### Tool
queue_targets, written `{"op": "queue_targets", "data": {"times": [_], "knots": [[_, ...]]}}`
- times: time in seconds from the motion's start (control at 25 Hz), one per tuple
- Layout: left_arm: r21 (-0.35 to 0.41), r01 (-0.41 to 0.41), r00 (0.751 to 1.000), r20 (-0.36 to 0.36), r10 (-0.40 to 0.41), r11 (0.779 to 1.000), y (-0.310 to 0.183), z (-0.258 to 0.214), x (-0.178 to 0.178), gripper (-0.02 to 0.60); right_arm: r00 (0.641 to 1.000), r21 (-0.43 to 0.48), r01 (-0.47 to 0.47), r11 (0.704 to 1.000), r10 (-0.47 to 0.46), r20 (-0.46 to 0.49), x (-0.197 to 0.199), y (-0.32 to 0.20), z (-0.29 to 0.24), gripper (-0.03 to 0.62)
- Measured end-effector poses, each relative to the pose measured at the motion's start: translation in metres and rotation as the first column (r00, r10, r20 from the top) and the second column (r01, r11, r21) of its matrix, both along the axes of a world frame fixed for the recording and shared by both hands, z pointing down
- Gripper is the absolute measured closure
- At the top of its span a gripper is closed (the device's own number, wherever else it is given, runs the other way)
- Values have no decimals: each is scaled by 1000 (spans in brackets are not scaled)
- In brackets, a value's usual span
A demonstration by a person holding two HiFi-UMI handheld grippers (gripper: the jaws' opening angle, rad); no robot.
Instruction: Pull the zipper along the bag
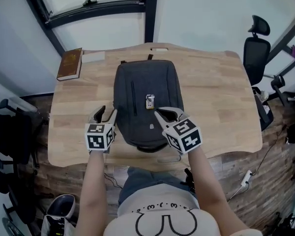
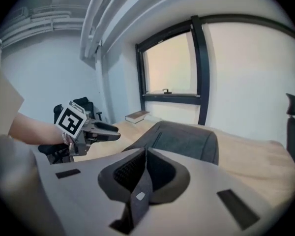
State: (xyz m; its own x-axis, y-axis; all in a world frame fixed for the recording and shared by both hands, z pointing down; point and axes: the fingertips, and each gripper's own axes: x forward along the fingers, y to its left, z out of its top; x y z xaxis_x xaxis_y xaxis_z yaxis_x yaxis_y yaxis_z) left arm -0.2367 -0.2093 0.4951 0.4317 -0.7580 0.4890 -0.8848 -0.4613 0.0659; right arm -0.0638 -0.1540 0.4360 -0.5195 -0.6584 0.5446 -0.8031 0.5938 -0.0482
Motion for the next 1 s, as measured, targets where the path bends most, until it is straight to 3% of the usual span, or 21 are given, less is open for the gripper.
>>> {"op": "queue_targets", "data": {"times": [0.2,0.32,0.36,0.64,1.0], "knots": [[110,101,994,-56,-96,989,21,-49,14,400,998,164,-70,984,69,10,34,2,-48,543],[190,197,977,-120,-177,962,39,-80,15,537,995,242,-96,965,89,38,48,11,-74,543],[216,212,974,-127,-188,953,43,-89,17,555,995,265,-98,959,88,50,52,15,-81,543],[386,167,986,-85,-145,907,65,-159,57,563,983,379,-173,909,137,120,83,36,-127,543],[512,101,995,-62,-81,853,80,-217,67,563,965,500,-240,832,148,217,94,46,-180,543]]}}
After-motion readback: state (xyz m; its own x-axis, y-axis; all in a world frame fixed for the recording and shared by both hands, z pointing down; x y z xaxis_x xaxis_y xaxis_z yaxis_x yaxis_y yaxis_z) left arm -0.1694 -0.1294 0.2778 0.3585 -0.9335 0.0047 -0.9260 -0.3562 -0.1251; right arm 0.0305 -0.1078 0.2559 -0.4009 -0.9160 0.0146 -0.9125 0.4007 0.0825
